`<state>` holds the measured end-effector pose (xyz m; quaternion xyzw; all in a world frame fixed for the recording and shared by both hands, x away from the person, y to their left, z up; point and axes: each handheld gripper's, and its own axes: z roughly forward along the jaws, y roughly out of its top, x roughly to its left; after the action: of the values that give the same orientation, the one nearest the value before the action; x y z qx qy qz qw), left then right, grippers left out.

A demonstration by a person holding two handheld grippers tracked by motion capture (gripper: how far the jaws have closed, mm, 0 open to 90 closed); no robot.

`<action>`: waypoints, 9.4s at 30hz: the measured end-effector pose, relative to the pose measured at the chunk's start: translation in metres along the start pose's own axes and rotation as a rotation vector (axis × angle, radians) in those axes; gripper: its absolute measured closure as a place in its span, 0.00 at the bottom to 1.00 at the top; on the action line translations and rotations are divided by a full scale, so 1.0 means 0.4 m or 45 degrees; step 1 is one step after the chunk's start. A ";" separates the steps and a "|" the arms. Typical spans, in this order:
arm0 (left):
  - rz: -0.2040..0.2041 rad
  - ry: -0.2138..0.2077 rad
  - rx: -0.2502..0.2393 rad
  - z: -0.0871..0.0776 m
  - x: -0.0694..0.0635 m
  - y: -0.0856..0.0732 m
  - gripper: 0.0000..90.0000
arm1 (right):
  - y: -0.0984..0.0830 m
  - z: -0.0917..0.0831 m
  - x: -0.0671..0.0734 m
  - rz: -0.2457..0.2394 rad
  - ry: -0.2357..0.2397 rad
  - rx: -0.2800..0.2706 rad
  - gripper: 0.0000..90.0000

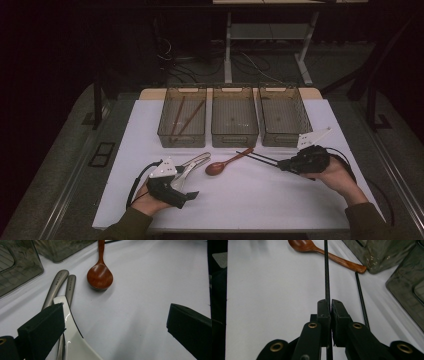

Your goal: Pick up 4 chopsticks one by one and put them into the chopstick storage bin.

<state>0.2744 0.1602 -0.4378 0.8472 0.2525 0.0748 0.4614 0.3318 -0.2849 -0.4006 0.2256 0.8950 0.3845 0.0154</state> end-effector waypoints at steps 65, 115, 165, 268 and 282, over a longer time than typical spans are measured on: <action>-0.025 -0.004 -0.014 0.000 0.004 -0.002 0.00 | 0.359 0.199 -0.009 0.039 -0.071 -0.149 0.95; 0.002 -0.012 -0.015 -0.004 -0.003 -0.003 0.00 | 0.670 0.553 -0.024 0.102 -0.147 -0.075 0.95; -0.012 -0.017 -0.021 -0.006 -0.001 -0.003 0.00 | 0.518 0.319 0.003 0.019 -0.036 -0.187 0.45; 0.000 -0.020 0.000 -0.002 -0.002 -0.004 0.00 | -0.116 0.006 -0.106 0.078 -0.176 0.177 0.93; 0.002 -0.021 -0.002 -0.003 -0.002 -0.004 0.00 | -0.118 0.003 -0.106 0.045 -0.153 0.174 0.95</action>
<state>0.2725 0.1613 -0.4384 0.8478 0.2479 0.0681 0.4639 0.3517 -0.3302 -0.4405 0.2643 0.9126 0.3084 0.0468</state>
